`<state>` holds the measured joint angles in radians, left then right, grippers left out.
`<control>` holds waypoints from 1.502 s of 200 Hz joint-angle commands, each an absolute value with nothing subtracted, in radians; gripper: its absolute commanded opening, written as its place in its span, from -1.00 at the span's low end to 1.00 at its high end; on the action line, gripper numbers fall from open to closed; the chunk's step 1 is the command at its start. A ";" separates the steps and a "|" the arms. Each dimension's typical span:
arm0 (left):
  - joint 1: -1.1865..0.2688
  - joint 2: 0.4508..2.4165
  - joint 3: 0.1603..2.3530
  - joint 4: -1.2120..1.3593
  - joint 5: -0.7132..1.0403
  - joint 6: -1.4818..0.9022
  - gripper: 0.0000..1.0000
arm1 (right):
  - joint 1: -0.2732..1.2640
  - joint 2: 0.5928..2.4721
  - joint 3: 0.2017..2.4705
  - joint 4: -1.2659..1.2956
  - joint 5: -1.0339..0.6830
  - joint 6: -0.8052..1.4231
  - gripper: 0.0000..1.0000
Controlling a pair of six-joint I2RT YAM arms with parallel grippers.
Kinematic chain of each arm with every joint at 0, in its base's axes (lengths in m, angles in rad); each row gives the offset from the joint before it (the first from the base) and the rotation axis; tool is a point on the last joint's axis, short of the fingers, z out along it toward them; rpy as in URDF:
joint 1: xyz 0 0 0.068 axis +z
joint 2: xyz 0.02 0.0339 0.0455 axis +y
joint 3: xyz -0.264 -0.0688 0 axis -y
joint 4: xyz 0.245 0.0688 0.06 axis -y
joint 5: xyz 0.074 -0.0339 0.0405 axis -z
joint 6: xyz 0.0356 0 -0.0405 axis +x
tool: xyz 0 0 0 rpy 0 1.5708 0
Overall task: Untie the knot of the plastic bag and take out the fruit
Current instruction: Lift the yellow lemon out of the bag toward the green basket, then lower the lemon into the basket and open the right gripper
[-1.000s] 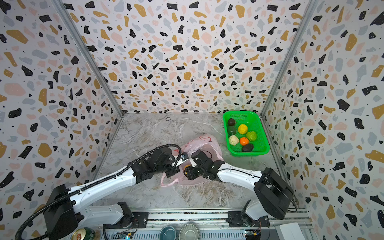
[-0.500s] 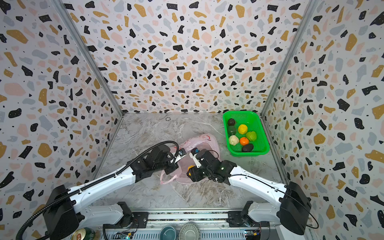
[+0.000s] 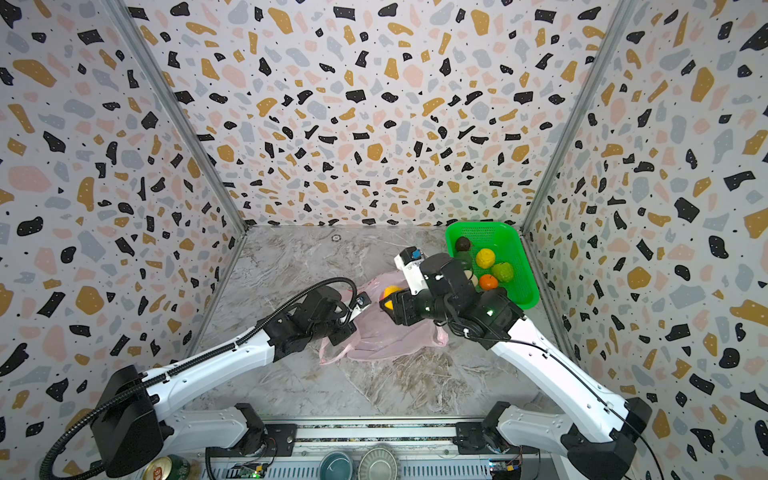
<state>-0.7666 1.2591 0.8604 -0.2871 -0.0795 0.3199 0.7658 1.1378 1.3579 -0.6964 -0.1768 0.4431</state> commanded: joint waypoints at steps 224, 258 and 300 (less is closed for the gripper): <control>-0.751 1.354 0.989 -0.296 -0.191 0.233 -1.00 | -0.085 1.901 1.437 -0.164 -0.121 0.241 0.16; -0.745 1.365 0.997 -0.300 -0.195 0.233 -1.00 | -0.082 1.858 1.411 -0.167 -0.114 0.243 0.63; -0.732 1.380 1.002 -0.286 -0.228 0.214 -1.00 | -0.081 1.755 1.360 -0.174 -0.119 0.246 0.79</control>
